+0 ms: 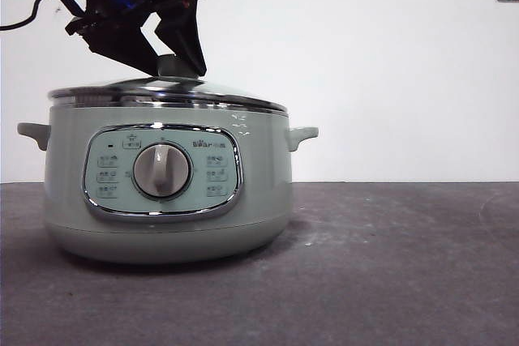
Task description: Pick up the potato,open the lid,put the potato in the pot,close the lid
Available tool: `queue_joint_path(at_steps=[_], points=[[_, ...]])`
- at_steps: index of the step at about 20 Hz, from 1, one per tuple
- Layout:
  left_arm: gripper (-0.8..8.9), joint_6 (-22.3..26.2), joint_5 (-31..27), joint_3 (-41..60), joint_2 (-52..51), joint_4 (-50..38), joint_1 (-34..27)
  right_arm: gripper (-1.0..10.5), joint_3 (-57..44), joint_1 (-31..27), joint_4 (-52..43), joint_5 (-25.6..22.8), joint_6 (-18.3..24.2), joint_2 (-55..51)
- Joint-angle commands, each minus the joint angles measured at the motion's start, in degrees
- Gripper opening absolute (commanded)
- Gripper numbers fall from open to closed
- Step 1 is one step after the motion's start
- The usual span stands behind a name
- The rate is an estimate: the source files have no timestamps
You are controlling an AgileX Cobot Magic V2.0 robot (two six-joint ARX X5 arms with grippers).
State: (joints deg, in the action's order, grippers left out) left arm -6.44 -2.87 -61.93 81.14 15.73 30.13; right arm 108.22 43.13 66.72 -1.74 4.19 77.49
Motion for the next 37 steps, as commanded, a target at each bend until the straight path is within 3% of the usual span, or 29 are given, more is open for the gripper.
queue_joint_path(at_steps=[1,4,5,7,8,13,18,19,22,24,25,29,33,37], points=[[-0.01,0.0,-1.6,1.5,2.4,0.6,-0.2,4.7,-0.2,0.0,0.0,-0.1,-1.0,0.1],[0.02,0.0,-1.5,1.5,2.4,2.3,0.0,4.7,-0.2,0.0,1.4,-0.1,-1.5,0.1],[0.48,0.0,-1.5,1.5,2.4,2.8,0.1,4.7,-0.2,0.0,1.8,-0.1,-1.8,0.1],[3.17,0.0,-1.5,1.4,2.3,3.3,0.2,4.7,-0.2,0.0,2.4,-0.1,-1.8,0.1],[3.54,0.0,-1.6,1.4,2.3,3.2,0.1,4.7,-0.2,0.0,2.5,-0.1,-1.8,0.1],[3.53,0.0,-1.6,1.4,-1.8,2.5,0.2,4.7,-0.2,0.0,2.8,-0.2,-1.8,0.1],[3.53,0.0,-1.4,1.4,-13.3,4.6,0.7,4.7,-0.4,-1.1,3.2,-0.3,-2.7,0.0],[3.52,0.0,-1.2,1.4,-16.3,5.5,0.8,4.4,-1.0,-1.4,3.2,-0.7,-3.1,-0.5],[3.19,0.0,-1.2,1.4,-25.5,9.2,1.6,1.9,-6.8,-2.3,0.8,-5.7,-3.3,-4.5],[0.27,0.3,-1.3,1.4,-31.0,12.3,2.1,0.2,-13.6,-2.8,-3.1,-7.5,-3.9,-9.1],[-0.03,0.7,-1.4,1.4,-33.2,13.4,2.3,-0.2,-17.5,-3.1,-6.0,-7.8,-4.1,-11.8],[-0.08,3.5,-6.0,3.2,-39.2,15.6,3.3,-0.2,-35.7,-3.7,-20.2,-7.9,-4.8,-24.2],[-0.08,3.5,-6.1,14.2,-46.0,12.4,4.8,-0.2,-53.8,-3.7,-31.1,-7.8,-5.2,-36.2],[-0.07,0.1,-5.8,20.5,-49.5,10.3,5.2,0.0,-59.6,-3.7,-24.8,-7.8,-6.4,-40.3]])
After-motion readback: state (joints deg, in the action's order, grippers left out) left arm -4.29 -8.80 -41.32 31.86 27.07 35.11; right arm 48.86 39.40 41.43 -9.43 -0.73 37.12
